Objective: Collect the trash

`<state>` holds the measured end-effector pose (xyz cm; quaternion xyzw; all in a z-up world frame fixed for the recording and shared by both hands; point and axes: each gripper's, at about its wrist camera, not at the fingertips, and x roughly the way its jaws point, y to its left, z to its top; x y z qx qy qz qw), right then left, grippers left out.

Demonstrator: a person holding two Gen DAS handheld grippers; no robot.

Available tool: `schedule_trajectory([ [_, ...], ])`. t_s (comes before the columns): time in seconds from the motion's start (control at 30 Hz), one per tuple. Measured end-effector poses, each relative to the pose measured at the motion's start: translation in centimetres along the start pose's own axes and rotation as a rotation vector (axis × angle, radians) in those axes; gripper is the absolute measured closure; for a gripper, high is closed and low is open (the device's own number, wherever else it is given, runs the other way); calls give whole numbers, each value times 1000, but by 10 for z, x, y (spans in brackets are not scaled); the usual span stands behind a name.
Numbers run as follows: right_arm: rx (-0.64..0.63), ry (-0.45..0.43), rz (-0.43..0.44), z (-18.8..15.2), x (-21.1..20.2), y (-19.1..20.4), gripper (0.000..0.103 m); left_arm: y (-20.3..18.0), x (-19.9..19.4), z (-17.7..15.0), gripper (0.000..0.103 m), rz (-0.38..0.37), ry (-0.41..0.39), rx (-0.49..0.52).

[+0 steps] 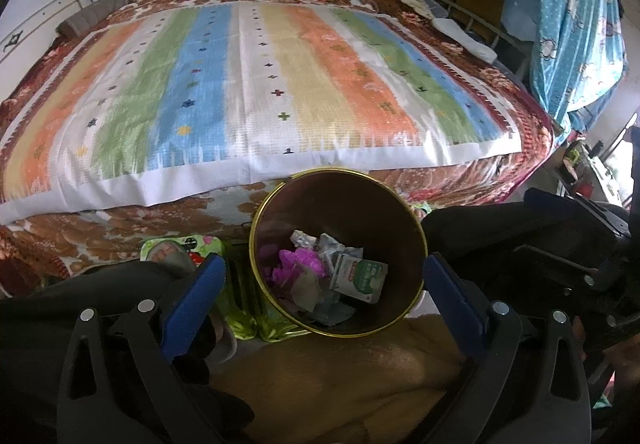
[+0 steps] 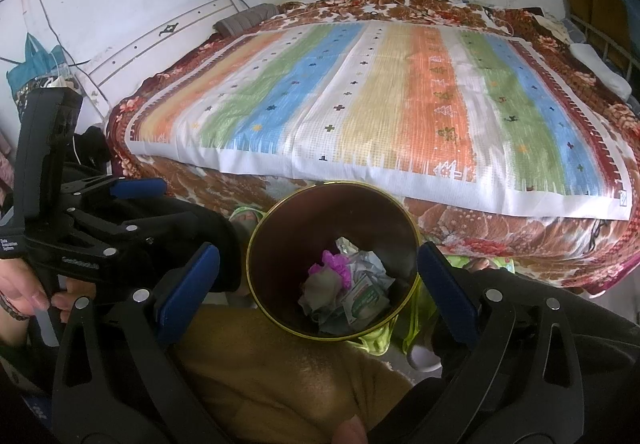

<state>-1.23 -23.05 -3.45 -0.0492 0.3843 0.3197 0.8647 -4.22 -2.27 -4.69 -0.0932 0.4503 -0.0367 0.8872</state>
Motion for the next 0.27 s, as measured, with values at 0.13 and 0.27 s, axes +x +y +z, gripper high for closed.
schedule_trajectory([
  [0.13, -2, 1, -1, 1, 0, -2, 9, 2, 0, 0, 6, -4, 4, -4],
  [0.27, 0, 0, 0, 2, 0, -2, 9, 1, -2, 2, 6, -15, 8, 1],
])
